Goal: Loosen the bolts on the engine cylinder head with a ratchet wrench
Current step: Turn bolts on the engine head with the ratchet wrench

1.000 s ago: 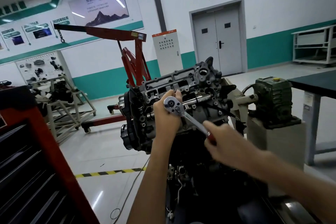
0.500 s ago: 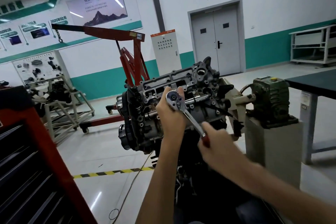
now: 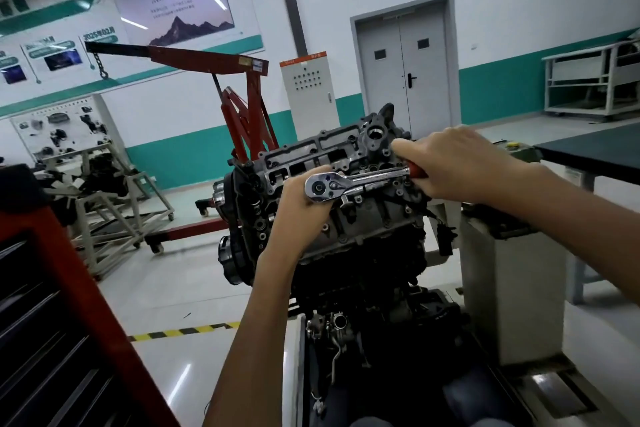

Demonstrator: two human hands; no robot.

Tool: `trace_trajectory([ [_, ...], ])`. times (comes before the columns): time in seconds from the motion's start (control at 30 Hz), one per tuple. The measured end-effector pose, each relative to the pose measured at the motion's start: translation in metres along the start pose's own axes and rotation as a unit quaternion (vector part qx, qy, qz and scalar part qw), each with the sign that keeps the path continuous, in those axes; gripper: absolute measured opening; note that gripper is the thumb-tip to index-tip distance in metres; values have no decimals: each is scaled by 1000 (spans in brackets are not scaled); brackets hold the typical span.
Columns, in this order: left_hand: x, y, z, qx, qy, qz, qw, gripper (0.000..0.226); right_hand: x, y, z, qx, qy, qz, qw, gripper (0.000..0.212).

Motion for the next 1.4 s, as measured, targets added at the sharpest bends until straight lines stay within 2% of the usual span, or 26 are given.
trace_trajectory([
  [0.07, -4, -2, 0, -25, 31, -22, 999, 31, -1, -11, 5, 10, -14, 20, 1000, 13],
  [0.13, -10, -4, 4, -66, 94, -40, 993, 36, -20, -38, 21, 82, -25, 76, 993, 18],
  [0.2, -15, -2, 14, -71, 157, -35, 984, 37, -43, -71, 37, 154, -4, 150, 977, 22],
  [0.27, -15, -2, 25, -88, 203, -47, 974, 31, -57, -107, 49, 270, 10, 224, 936, 18],
  [0.37, -8, -2, 39, -155, 228, -148, 950, 9, -59, -152, 64, 434, 44, 280, 855, 22],
  [0.43, -3, -4, 39, -182, 231, -120, 948, 26, -57, -155, 67, 459, 54, 286, 840, 26],
  [0.47, -2, -3, 34, -158, 225, -91, 957, 33, -57, -147, 64, 447, 46, 270, 851, 23],
  [0.53, -3, -3, 22, -81, 177, -34, 980, 43, -57, -121, 56, 383, 17, 215, 899, 13],
  [0.6, -4, -1, 12, -48, 124, -16, 991, 48, -50, -86, 44, 279, -19, 140, 950, 10],
  [0.67, -3, -1, 4, -30, 88, -8, 996, 46, -33, -50, 28, 176, -46, 65, 981, 9],
  [0.77, 5, 4, 0, 0, 1, -15, 1000, 37, -6, -6, 4, 21, -2, 5, 1000, 15],
  [0.83, 7, 3, 0, 5, -18, -22, 1000, 33, 1, 1, 0, -12, 3, 9, 1000, 20],
  [0.9, 1, -1, 2, -23, 24, -31, 999, 26, -8, -11, 7, 23, -19, 40, 999, 14],
  [1.0, -7, -2, 9, -36, 139, -18, 989, 39, -37, -56, 29, 172, -18, 130, 976, 10],
  [1.1, -7, 6, 23, -67, 216, -14, 974, 39, -55, -117, 51, 322, -10, 224, 920, 14],
  [1.17, -10, 9, 32, -147, 222, -52, 963, 33, -59, -150, 63, 417, 0, 253, 873, 15],
  [1.2, -11, 7, 33, -174, 219, -80, 957, 28, -59, -155, 67, 439, 8, 255, 862, 19],
  [1.27, -12, 3, 27, -156, 208, -99, 961, 30, -58, -144, 66, 425, 9, 235, 874, 20],
  [1.33, -11, -3, 17, -107, 168, -55, 978, 41, -57, -114, 57, 352, -5, 184, 918, 18],
  [1.4, -10, 0, 10, -72, 116, -28, 990, 43, -48, -75, 45, 238, -26, 113, 964, 19],
])
Point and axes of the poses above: each hand's wrist, its own x-axis towards the middle knuckle, its own z-axis out of the palm, y = z × x, the point moved 1 cm from there along x, towards the middle knuckle, and after that the axes turned 6 degrees about y, right-handed, at the moved point
